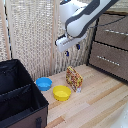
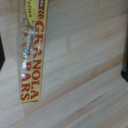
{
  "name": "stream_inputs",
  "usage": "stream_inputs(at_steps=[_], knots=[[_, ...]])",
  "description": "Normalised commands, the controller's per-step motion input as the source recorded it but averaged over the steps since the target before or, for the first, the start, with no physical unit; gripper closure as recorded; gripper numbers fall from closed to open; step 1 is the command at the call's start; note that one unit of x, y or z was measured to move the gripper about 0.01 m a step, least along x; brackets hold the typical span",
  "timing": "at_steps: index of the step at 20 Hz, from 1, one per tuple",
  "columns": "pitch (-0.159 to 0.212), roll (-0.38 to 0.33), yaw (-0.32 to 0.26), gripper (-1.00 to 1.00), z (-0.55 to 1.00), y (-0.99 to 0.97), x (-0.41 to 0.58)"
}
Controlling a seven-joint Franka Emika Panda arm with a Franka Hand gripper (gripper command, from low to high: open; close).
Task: Move your gripper towards the bottom drawer handle. Grasp the handle gently with your gripper. Apply gentle outward force to slide the bottom drawer open.
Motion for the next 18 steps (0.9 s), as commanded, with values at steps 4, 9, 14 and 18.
stream_inputs(at_steps=[4, 9, 14, 18], knots=[[-0.016, -0.359, 0.103, -1.00, -0.09, -0.33, 0.000], [0.000, -0.371, 0.107, -1.00, -0.13, -0.32, 0.000], [0.009, -0.375, 0.120, -1.00, -0.18, -0.28, 0.000], [0.010, -0.375, 0.123, -1.00, -0.19, -0.27, 0.000]])
